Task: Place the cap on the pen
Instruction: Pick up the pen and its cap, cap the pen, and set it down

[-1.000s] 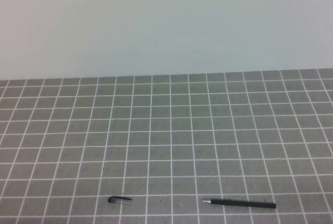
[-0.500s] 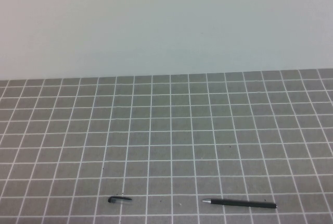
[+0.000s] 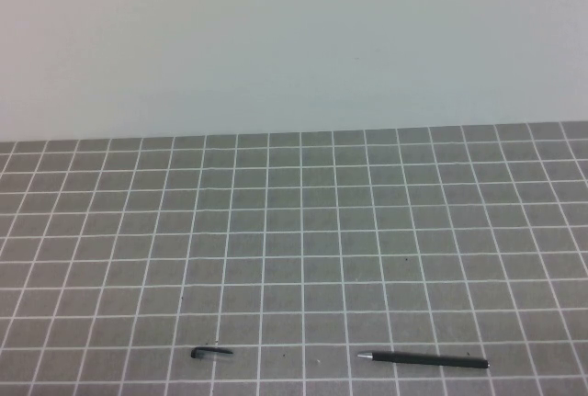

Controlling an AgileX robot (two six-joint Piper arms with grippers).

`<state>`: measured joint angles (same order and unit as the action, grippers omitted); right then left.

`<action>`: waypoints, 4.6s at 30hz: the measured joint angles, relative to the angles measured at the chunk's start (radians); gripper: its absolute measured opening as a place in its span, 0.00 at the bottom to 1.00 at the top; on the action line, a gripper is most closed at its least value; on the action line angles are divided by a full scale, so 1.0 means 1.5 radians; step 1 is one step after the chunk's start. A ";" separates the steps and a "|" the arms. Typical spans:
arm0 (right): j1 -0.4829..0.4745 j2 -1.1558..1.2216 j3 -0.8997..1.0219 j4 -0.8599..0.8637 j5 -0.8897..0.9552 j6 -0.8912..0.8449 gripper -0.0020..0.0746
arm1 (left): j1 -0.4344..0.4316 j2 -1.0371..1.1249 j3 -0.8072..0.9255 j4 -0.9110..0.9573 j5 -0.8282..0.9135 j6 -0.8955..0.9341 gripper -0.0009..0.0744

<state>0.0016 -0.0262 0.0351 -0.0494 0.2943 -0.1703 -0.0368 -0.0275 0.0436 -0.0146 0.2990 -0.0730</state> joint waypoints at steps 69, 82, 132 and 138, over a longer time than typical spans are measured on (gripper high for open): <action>0.000 0.009 -0.165 0.075 -0.029 0.072 0.03 | -0.001 0.040 -0.261 -0.039 0.118 -0.158 0.01; 0.001 0.359 -0.360 0.350 0.216 -0.345 0.03 | -0.001 0.305 -0.320 -0.192 0.171 0.085 0.01; 0.389 1.235 -0.802 0.023 0.365 -0.460 0.56 | -0.001 0.406 -0.320 -0.276 0.129 0.156 0.01; 0.389 1.250 -0.802 0.023 0.361 -0.460 0.47 | -0.001 0.406 -0.320 -0.277 0.125 0.156 0.01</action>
<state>0.5855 1.8489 -1.1678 -0.0149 0.8354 -0.8610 -0.0389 0.5807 -0.4364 -0.4307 0.4871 0.1605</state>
